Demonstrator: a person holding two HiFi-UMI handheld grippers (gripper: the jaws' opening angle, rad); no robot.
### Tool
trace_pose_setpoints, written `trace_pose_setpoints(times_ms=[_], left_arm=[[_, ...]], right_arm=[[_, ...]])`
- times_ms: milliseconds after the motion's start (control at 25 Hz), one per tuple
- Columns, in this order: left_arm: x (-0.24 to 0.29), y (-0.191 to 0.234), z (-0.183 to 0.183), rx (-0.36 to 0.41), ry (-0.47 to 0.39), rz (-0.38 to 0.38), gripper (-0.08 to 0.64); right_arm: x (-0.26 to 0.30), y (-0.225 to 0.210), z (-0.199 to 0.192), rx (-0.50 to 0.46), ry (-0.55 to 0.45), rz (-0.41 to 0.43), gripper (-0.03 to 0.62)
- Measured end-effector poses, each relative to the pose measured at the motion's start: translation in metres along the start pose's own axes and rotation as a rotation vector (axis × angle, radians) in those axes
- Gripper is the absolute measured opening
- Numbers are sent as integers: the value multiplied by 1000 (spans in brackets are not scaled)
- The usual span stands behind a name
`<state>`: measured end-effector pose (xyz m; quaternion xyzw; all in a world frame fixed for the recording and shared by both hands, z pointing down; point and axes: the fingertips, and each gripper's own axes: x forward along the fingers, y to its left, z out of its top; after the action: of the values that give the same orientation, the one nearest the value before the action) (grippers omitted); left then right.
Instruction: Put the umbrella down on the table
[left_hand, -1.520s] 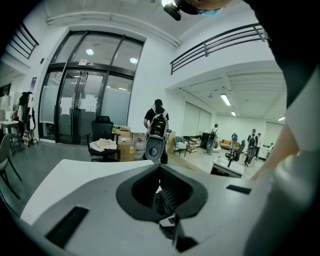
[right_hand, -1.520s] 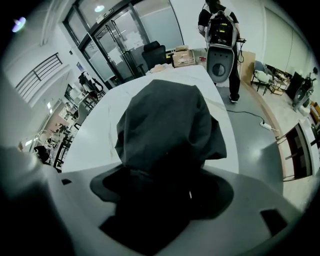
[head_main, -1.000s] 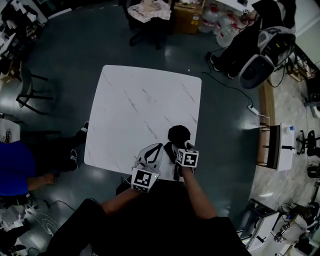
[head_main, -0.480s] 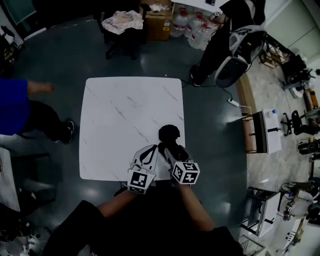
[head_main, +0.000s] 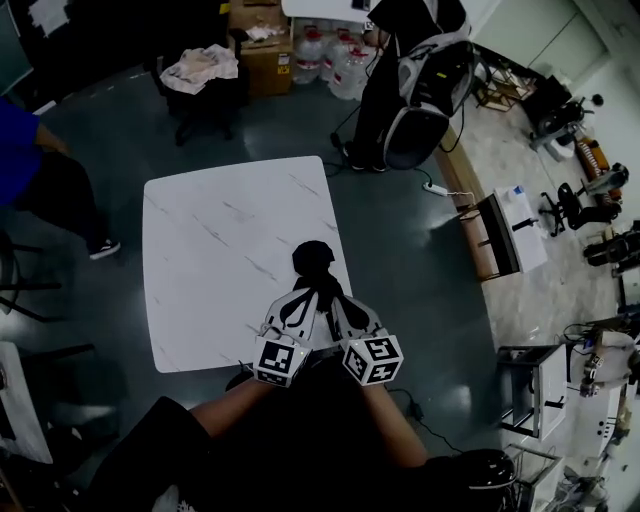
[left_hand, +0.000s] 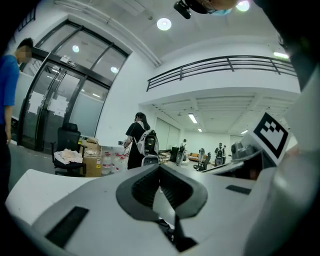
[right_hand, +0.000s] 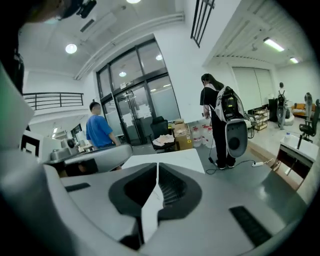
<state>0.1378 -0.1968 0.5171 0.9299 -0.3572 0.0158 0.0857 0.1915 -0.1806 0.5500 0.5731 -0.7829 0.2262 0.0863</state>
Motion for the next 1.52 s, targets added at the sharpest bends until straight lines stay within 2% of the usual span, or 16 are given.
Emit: trace_pose_setpoints(times_ms=[280,440,560,760,920,1120,1320,1520], left_arm=[[-1,-33,28,55,-37,-3,6],[-14,-74,41,75,-51,-18,6],[-32,-110,45,117,-58,-36,6],[-62,-156,48,128,-50,-37,6],[-78,-181,47,207,-26,-54,6],[-103,-200,41,177,-11,-31,6],[-123,-195,50,192,-46,-30,7],[-143,-160,67,176,-100,-28,6]], right_arm=[[-54,1,31,-79,-156,-53,26],[-105,-5,45,-83,-266,-143,26],[-141,-1,44,-93,-320,-165,26],[-185,17,31,-105,-320,-142,26],[-211,31,17,-88,-328,-137,26],[-235,41,0,-72,-324,-164,25],[-237,63,6,-149,-330,-164,18],[-213,104,14,-237,-324,-166,18]])
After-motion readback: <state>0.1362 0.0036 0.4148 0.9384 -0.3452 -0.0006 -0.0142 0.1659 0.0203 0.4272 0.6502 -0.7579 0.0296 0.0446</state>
